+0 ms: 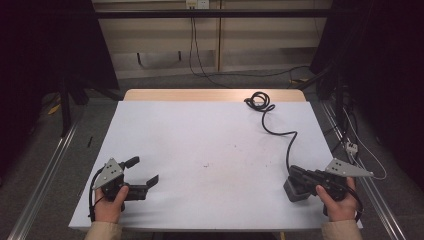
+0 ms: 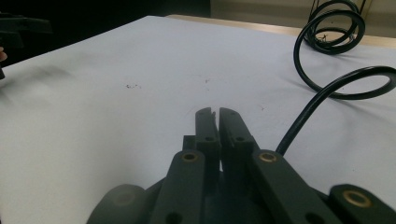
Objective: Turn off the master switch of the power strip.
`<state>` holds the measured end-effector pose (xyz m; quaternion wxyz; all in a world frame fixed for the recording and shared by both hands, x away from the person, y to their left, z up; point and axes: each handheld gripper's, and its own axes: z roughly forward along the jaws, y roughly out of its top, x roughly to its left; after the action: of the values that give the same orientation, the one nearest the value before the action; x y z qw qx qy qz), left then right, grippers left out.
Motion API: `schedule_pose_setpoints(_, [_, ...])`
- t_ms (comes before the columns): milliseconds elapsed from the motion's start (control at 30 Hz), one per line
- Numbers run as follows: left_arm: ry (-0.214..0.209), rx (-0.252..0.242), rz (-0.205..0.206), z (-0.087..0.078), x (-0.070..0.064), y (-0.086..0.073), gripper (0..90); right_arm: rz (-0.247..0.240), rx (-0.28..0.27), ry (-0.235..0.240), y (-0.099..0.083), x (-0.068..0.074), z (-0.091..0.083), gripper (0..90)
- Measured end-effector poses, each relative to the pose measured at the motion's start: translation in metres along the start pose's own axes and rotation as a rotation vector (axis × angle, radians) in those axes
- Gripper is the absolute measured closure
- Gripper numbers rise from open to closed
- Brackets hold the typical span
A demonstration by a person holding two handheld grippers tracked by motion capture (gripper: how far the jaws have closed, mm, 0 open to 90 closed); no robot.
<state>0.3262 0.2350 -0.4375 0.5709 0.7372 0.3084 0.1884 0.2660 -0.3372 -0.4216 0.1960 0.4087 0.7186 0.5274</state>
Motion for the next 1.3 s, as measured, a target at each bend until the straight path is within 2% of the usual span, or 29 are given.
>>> schedule_pose_setpoints(233, [0.001, 0.002, -0.003, 0.002, 0.0, -0.001, 3.4, 0.004, 0.008, -0.001, -0.002, -0.003, -0.003, 88.5])
schedule_pose_setpoints(567, [-0.003, 0.009, 0.004, 0.003, -0.001, 0.0, 3.5, -0.016, 0.032, 0.002, -0.005, -0.001, -0.01, 90.0])
schedule_pose_setpoints(1300, [-0.009, 0.01, 0.002, 0.006, -0.002, 0.0, 3.5, -0.01, 0.056, 0.017, -0.011, -0.004, -0.018, 90.0])
